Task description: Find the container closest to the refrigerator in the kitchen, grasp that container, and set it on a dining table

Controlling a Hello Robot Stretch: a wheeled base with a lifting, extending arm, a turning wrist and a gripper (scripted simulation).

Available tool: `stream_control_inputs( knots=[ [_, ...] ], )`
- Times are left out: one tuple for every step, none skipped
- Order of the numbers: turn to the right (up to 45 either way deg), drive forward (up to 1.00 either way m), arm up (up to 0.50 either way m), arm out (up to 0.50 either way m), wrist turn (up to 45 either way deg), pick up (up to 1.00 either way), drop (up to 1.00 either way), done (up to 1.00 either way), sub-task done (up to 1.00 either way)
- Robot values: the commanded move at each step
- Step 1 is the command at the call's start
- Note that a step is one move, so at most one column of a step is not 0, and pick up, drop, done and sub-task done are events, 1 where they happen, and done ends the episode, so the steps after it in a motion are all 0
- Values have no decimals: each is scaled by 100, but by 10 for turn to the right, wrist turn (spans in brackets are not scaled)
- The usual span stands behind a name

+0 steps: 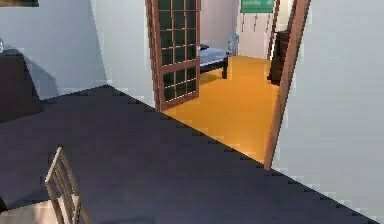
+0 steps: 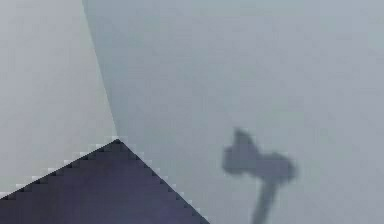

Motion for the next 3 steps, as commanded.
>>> stream_control_inputs(
  knots=[
    [-90, 0, 0, 0, 0, 0, 0, 0, 0],
    [0, 100, 0, 0, 0, 0, 0, 0, 0],
    [0, 10, 0, 0, 0, 0, 0, 0, 0]
  ],
)
